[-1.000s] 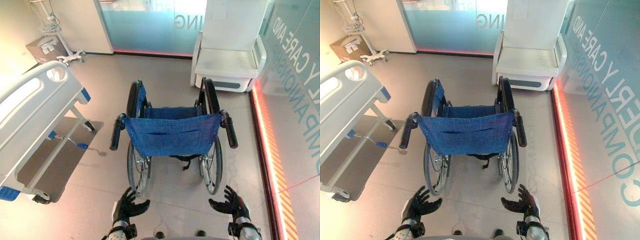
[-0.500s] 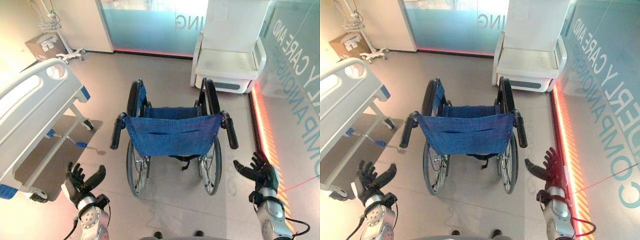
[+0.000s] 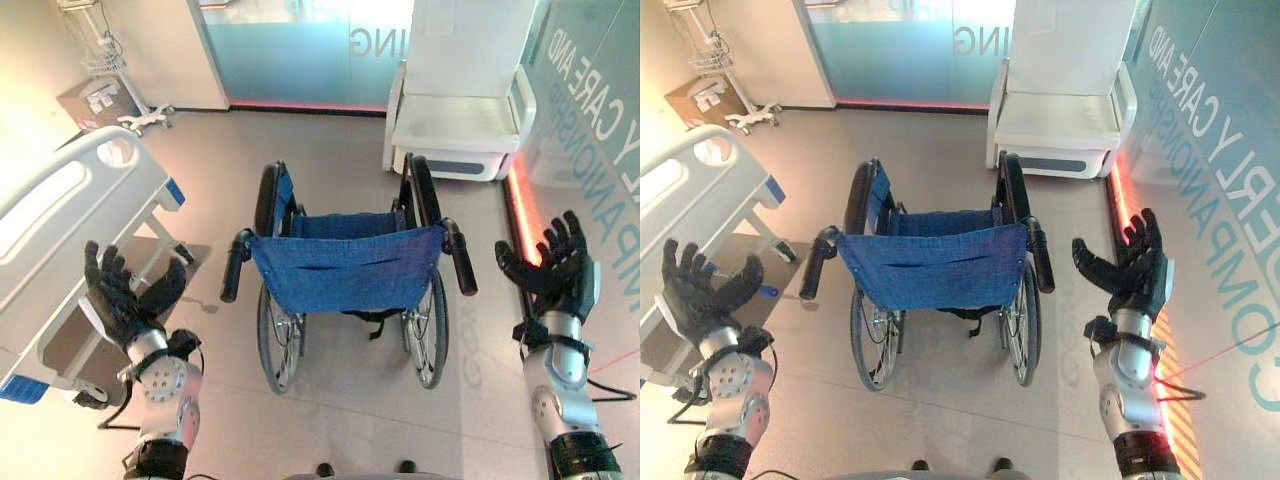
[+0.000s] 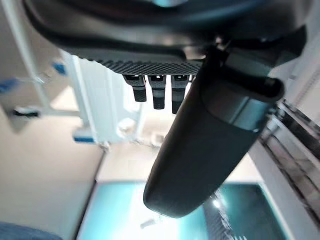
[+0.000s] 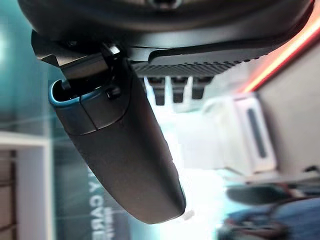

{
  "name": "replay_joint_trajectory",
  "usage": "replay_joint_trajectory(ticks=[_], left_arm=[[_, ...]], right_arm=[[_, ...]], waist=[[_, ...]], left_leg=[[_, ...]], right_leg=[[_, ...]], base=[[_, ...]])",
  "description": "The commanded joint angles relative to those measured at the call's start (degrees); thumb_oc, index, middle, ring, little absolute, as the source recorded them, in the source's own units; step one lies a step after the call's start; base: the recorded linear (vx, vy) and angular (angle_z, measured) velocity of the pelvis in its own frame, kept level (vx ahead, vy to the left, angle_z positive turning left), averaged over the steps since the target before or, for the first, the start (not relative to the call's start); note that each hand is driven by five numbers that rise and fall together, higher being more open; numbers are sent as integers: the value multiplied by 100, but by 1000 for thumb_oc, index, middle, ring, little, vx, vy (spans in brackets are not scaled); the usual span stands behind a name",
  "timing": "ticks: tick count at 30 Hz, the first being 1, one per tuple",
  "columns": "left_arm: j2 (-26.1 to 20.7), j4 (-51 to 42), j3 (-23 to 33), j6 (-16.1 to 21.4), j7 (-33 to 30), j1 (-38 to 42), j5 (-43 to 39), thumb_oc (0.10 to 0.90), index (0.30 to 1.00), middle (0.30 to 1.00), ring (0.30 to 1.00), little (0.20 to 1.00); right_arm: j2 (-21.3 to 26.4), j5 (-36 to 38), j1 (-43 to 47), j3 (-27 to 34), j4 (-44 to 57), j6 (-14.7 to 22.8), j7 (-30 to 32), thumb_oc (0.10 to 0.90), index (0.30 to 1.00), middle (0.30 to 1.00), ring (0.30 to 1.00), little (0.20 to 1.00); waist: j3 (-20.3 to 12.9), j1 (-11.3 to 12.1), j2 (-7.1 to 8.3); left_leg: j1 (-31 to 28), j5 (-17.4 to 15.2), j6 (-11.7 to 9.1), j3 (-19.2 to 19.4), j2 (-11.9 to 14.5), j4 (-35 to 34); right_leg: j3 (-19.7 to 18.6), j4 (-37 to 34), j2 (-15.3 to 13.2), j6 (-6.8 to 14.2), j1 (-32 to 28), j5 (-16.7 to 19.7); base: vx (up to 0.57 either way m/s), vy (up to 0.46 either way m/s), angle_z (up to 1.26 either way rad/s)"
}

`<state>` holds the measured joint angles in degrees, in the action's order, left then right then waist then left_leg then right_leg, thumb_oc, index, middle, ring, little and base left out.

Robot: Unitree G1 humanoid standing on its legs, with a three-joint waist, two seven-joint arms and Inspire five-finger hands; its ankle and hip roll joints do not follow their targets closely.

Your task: Push the wheelchair next to the bed

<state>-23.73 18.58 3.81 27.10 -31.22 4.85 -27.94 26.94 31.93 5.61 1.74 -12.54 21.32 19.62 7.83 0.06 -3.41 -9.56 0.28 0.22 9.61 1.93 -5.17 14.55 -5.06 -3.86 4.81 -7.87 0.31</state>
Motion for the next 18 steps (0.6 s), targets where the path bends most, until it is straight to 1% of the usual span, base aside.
replay_joint_trajectory(ticks=[1,5,7,8,9,11,12,13,18], left_arm=[[-778,-505,-124,52,618,716,62,800,900,900,900,900],[-880,-666,-164,-85,933,816,-45,800,900,900,900,900],[-921,-731,-241,-274,1239,919,-235,800,900,900,900,900],[-921,-731,-241,-274,1239,919,-235,800,900,900,900,900],[-936,-762,-311,-508,1487,975,-266,800,900,900,900,900],[-988,-826,-401,-799,1726,949,-187,800,900,900,900,900],[-988,-832,-401,-805,1726,946,-186,800,900,900,900,900],[-1016,-891,-430,-1008,1842,895,-204,800,900,900,900,900],[-1005,-1007,-337,-1103,1893,637,-251,800,900,900,900,900]], right_arm=[[431,-351,716,-30,670,345,29,800,900,900,900,900],[473,-404,842,-120,887,248,-114,800,900,900,900,900],[485,-422,959,-225,961,230,-183,800,900,900,900,900],[485,-422,959,-225,961,230,-183,800,900,900,900,900],[467,-401,1020,-272,1043,190,-283,800,900,900,900,900],[494,-412,1005,-306,1218,75,-414,800,900,900,900,900],[493,-413,1000,-303,1224,71,-414,800,900,900,900,900],[507,-421,958,-301,1339,-15,-538,800,900,900,900,900],[564,-469,730,-272,1587,-249,-910,800,900,900,900,900]], waist=[[-303,-67,261],[-312,-66,263],[-315,-62,264],[-315,-62,264],[-310,-62,260],[-295,-59,255],[-297,-58,255],[-292,-57,252],[-282,-55,263]], left_leg=[[23,-370,28,31,-324,71],[33,-370,34,47,-327,77],[38,-367,34,56,-332,82],[38,-367,34,56,-332,82],[40,-365,35,66,-333,89],[53,-362,42,81,-334,102],[54,-362,42,81,-334,103],[56,-360,49,91,-335,101],[69,-347,66,105,-345,100]], right_leg=[[56,308,-127,66,42,-282],[36,313,-117,71,55,-283],[34,311,-112,75,57,-277],[34,311,-112,75,57,-277],[31,319,-109,79,63,-272],[33,328,-111,88,75,-265],[33,328,-112,88,76,-265],[33,330,-109,94,84,-258],[16,325,-94,101,103,-236]], base=[[0,0,0],[0,0,0],[0,0,0],[0,0,0],[0,0,0],[0,0,0],[0,0,0],[0,0,0],[0,0,0]])
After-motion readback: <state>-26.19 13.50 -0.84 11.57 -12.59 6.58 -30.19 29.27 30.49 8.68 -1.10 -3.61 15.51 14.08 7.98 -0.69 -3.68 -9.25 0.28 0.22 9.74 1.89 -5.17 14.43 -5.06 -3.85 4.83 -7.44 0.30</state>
